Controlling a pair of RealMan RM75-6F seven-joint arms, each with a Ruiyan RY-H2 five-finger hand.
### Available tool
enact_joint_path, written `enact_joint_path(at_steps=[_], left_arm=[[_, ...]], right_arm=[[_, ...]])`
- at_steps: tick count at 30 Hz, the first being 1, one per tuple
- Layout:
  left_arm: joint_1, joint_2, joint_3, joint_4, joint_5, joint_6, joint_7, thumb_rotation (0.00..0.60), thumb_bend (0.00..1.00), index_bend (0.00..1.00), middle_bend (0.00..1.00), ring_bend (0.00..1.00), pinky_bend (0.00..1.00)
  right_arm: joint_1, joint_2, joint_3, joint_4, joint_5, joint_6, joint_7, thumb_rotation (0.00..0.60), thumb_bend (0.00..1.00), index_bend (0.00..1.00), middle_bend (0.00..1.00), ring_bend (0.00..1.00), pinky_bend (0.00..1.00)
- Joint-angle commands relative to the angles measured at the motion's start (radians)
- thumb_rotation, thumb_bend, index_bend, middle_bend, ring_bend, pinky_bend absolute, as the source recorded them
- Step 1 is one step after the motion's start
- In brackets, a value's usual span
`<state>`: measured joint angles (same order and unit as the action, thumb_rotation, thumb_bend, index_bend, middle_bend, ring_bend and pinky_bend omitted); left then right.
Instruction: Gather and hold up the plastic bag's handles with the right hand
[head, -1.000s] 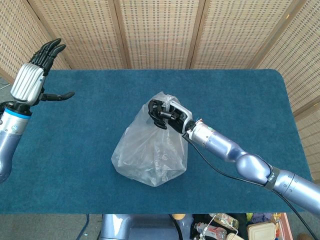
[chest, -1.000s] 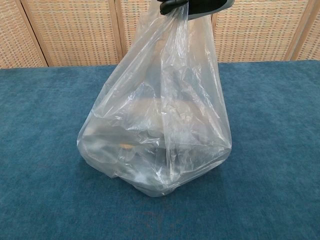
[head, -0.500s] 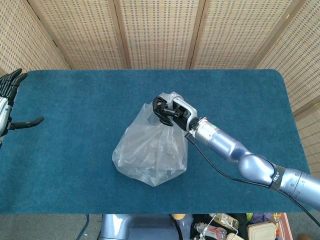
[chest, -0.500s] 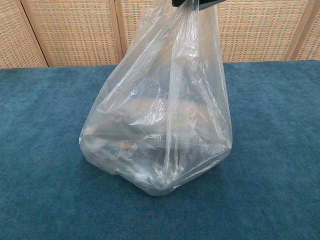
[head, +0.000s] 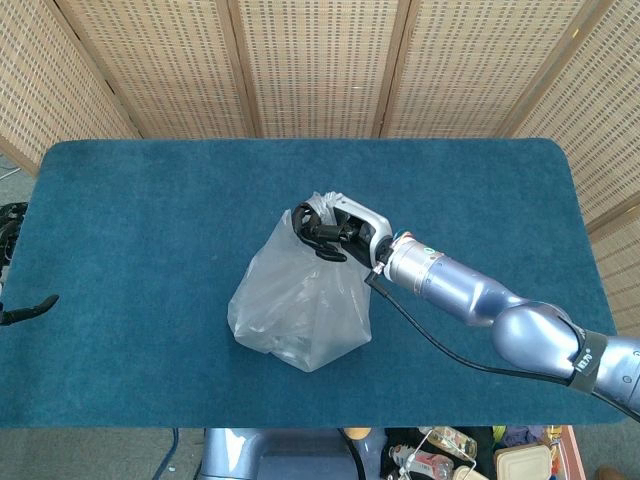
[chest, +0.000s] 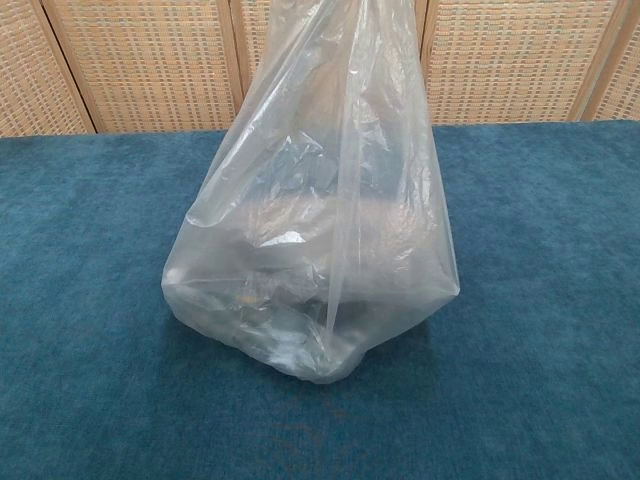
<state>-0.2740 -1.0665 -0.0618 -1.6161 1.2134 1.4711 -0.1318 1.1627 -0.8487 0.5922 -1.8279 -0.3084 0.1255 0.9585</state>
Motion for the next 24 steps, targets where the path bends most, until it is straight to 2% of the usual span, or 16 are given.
enact_joint_path(at_steps=[1, 9, 17, 24], left_arm=[[0.014, -0.026, -0.001, 0.011, -0.020, -0.012, 0.040, 0.600, 0.04, 0.00, 0.00, 0.00, 0.00], [0.023, -0.019, -0.028, 0.006, -0.019, -0.027, 0.049, 0.600, 0.05, 0.00, 0.00, 0.00, 0.00], [0.034, -0.005, -0.044, 0.013, -0.005, -0.060, 0.008, 0.600, 0.05, 0.00, 0.00, 0.00, 0.00], [0.045, 0.002, -0.053, 0.021, 0.017, -0.071, -0.025, 0.600, 0.05, 0.00, 0.00, 0.00, 0.00]], right_arm=[[0.035, 0.039, -0.008, -0.035, 0.034, 0.021, 0.019, 0.600, 1.00, 0.66, 0.86, 0.92, 0.97], [0.104, 0.119, -0.008, -0.069, 0.097, 0.049, 0.039, 0.600, 1.00, 0.66, 0.86, 0.92, 0.97], [0.200, 0.203, -0.031, -0.038, 0.184, 0.053, 0.054, 0.600, 1.00, 0.66, 0.86, 0.92, 0.97], [0.225, 0.259, -0.043, -0.044, 0.227, 0.037, 0.068, 0.600, 1.00, 0.66, 0.86, 0.92, 0.97]])
